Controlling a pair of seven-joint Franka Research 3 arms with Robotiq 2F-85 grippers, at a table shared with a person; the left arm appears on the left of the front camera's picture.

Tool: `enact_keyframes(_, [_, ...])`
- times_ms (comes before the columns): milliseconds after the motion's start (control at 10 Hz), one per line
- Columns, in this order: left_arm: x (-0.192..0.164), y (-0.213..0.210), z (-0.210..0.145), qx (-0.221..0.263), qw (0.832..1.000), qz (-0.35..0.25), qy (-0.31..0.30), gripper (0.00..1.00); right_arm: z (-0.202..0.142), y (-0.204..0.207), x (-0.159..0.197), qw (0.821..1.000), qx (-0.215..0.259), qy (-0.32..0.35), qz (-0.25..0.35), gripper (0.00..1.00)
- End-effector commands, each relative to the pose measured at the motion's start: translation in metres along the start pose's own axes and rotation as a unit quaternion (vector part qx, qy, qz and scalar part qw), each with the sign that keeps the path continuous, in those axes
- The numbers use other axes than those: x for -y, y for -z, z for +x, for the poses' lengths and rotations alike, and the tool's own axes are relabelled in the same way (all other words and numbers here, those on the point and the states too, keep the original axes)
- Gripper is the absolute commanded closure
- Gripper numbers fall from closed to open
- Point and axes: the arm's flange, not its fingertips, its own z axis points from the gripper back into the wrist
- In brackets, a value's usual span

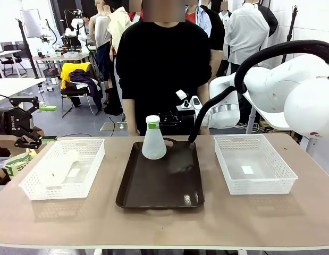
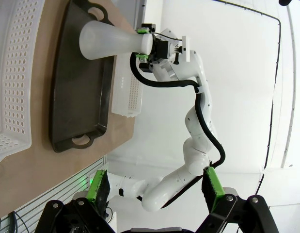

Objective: Prepare the laboratory tools.
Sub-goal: Place the picked Big flask upright in the Handle tray as instructed by the person.

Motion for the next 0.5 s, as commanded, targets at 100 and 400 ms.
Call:
enact_keyframes(100, [0.0024, -0.0020, -0.0011, -0.002, 1.000, -0.005, -0.005, 0.00, -0.0052, 0.0046, 0.0101, 1.000, -0.009, 0.028, 0.006, 1.00])
enact_keyframes(400, [0.0024, -0.0020, -0.0011, -0.002, 1.000, -0.005, -0.005, 0.00, -0.0077, 0.0015, 0.0046, 0.999, -0.023, 0.038, 0.000, 0.84])
